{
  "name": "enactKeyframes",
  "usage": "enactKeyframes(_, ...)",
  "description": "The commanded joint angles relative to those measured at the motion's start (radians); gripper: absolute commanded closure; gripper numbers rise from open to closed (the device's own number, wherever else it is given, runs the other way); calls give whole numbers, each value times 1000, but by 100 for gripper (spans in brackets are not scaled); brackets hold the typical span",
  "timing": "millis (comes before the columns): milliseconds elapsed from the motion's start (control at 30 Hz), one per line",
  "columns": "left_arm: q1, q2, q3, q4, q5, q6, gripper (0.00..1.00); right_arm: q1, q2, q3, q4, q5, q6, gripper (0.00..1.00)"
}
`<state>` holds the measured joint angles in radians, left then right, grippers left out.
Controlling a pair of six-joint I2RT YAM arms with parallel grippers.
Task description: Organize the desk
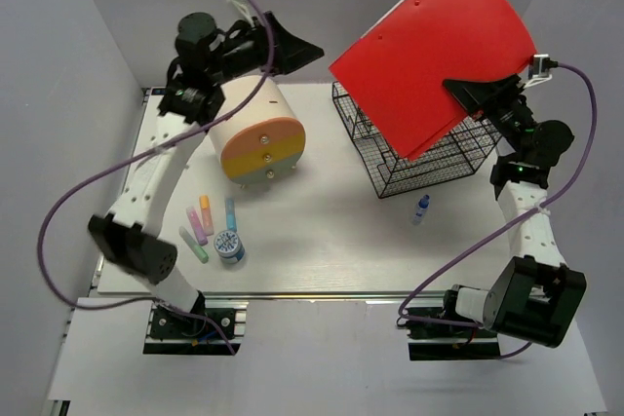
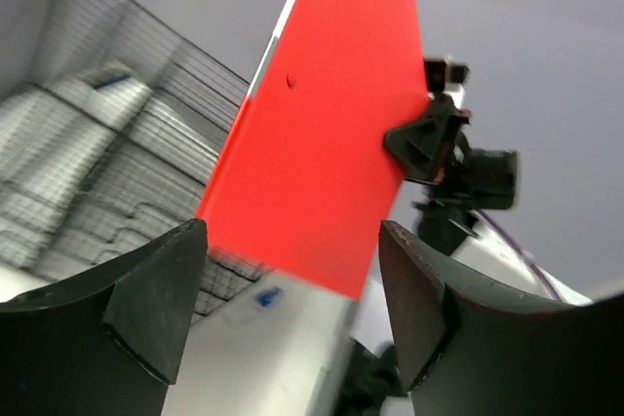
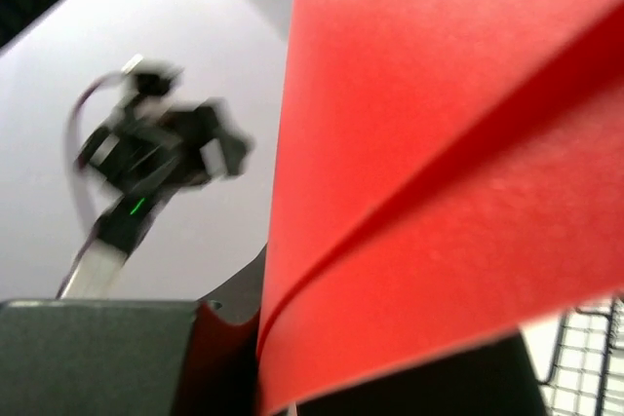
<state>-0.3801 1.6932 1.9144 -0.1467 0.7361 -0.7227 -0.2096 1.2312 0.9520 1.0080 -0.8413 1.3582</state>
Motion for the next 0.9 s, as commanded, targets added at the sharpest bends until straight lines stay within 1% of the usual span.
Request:
enactKeyframes(0, 7, -237, -87, -120, -196, 137, 18, -30, -12, 36, -112, 99, 33, 100)
enactKeyframes(33, 7, -274, -121, -122, -213, 153, 15, -33, -12, 36, -155, 106, 25, 100)
enactKeyframes(100, 7, -378, -228, -123, -259, 166, 14, -39, -22, 27, -238, 130, 4, 100)
enactKeyframes(133, 7, -412, -260, -128, -270, 177, 13, -42, -36, 25, -332, 139, -17, 100)
enactKeyframes(167, 7, -467, -320, -129, -283, 181, 12, -45, -39, 28, -382, 152, -25, 100)
enactKeyframes(200, 7, -468, -348, -131, -288, 181, 12, -45, -42, 34, -420, 157, -33, 100)
enactKeyframes(233, 7, -519, -371, -134, -290, 181, 13, -48, -47, 42, -503, 165, -53, 100)
enactKeyframes(300, 7, -562, -441, -136, -296, 181, 12, -47, -53, 80, -593, 194, -82, 100)
enactKeyframes(333, 7, -608, -463, -134, -297, 178, 12, -47, -56, 102, -703, 208, -114, 100)
enactKeyframes(400, 7, -648, -503, -129, -302, 172, 12, -45, -64, 154, -799, 252, -139, 100)
enactKeyframes(433, 7, -679, -532, -131, -303, 172, 12, -47, -68, 178, -925, 301, -163, 100)
enactKeyframes(467, 7, -693, -543, -132, -305, 169, 12, -45, -75, 224, -978, 326, -172, 100)
enactKeyframes(533, 7, -719, -566, -134, -302, 167, 12, -45, -93, 243, -1040, 355, -188, 100)
enactKeyframes(633, 7, -734, -577, -136, -293, 163, 12, -45, -110, 243, -1089, 384, -176, 100)
enactKeyframes(867, -2, -762, -601, -116, -277, 138, 12, -48, -122, 191, -1135, 398, -145, 100)
